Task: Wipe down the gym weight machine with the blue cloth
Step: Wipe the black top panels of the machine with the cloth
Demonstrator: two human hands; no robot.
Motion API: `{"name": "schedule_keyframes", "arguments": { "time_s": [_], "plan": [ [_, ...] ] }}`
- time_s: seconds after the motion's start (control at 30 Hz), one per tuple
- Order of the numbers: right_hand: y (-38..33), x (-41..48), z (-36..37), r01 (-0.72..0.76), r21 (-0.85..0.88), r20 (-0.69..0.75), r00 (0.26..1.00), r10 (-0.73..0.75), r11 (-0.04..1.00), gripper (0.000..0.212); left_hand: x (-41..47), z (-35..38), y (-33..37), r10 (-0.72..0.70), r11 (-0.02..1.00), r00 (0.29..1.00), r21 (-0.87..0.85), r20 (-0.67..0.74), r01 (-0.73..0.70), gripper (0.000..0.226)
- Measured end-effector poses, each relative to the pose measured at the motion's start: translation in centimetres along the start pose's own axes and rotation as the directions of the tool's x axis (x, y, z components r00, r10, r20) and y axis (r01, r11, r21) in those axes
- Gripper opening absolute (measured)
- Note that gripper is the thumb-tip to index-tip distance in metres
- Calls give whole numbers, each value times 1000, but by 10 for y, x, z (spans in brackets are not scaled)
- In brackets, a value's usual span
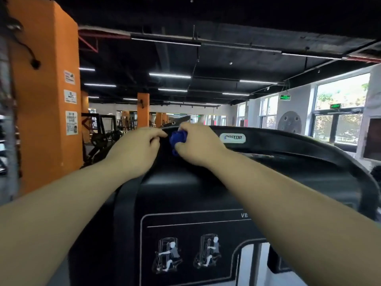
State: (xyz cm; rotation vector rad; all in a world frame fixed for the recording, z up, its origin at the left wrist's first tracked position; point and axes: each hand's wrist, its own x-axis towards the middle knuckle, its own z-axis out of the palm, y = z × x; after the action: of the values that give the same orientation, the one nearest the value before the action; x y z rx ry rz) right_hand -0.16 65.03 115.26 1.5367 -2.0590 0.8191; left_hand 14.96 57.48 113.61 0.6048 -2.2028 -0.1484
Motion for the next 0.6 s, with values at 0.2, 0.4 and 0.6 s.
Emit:
{"name": "schedule_keyframes", "arguments": {
  "time_s": [0.2, 0.4, 0.6],
  "plan": [
    [2, -44, -2, 274, 163, -23, 961, -275, 948, 14, -24, 1, -6, -14, 1000, 998, 4, -65, 14, 37],
    [-13, -25, 3, -130, 257, -17, 990, 139, 958, 51, -25, -1, -6, -64, 998, 991, -22, -120, 62, 37],
    [-24, -80, -9, 306, 321, 81, 934, -348, 896, 43, -25, -2, -12, -129, 979, 975, -178, -182, 96, 37]
  ]
}}
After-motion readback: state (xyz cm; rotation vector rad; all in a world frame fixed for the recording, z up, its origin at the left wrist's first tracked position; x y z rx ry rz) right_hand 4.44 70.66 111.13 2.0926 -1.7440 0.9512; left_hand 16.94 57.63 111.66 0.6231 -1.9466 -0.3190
